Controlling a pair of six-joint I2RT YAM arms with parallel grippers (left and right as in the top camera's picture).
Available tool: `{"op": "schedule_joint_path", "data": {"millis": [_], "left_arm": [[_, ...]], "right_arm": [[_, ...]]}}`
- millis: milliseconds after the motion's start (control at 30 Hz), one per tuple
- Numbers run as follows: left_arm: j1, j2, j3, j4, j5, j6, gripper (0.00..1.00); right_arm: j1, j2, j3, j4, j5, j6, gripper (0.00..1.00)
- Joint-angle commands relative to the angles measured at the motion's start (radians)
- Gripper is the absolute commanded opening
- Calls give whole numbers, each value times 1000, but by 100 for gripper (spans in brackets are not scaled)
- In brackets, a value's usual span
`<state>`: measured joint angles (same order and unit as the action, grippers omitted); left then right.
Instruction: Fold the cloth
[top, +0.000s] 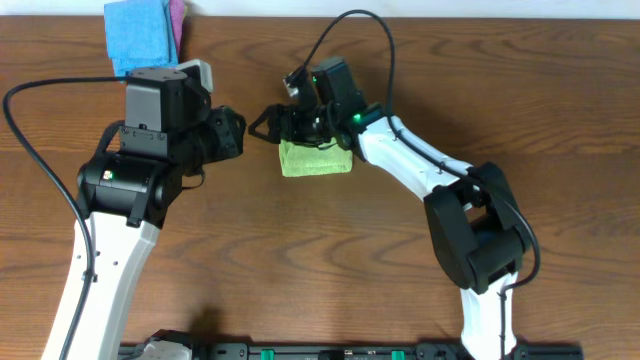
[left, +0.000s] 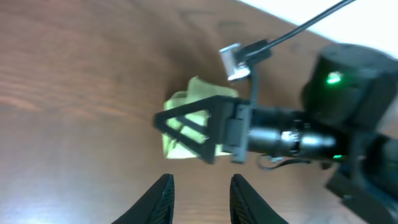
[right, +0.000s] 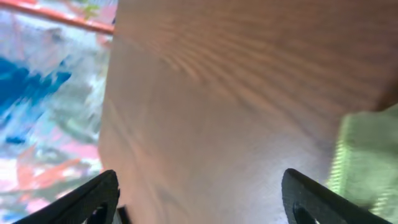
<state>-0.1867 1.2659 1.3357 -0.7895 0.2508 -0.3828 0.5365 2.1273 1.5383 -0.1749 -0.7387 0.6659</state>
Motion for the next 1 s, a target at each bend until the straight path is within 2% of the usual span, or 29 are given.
{"op": "schedule_joint_path", "data": {"millis": [0,67,100,133,167,200,400,433,500,667,967], "left_arm": [[5,16,-3,-23,-114,26,31],[14,40,-43,-3,-96,27,38],[19,60,-75,16,-72,27,49],[25,83,-109,42,-46,27,60],[27,104,-136,69,-19,28,72],[27,130,-163,105,8,28,76],[23,286,-209,240,86,27,88],[23,325,-209,263,109,27,93],[23,388,-209,318,178,26,93],[23,505,-209,431,249,-40,96],[23,659,-209,554,366,-116,97]], "right_arm": [[-58,-15,8,-1,-82,17,74],[-101,-35,8,-9,-104,6,69],[-129,-54,8,-35,-103,-18,59],[-155,-74,9,-70,-102,-46,41],[-180,-92,12,-118,-92,-74,18],[-206,-114,14,-189,-64,-109,1],[-298,-212,14,-623,282,-313,1],[-309,-225,14,-689,351,-340,1],[-324,-243,14,-775,436,-372,1],[-344,-270,14,-866,579,-388,1],[-392,-270,14,-885,586,-414,1]]}}
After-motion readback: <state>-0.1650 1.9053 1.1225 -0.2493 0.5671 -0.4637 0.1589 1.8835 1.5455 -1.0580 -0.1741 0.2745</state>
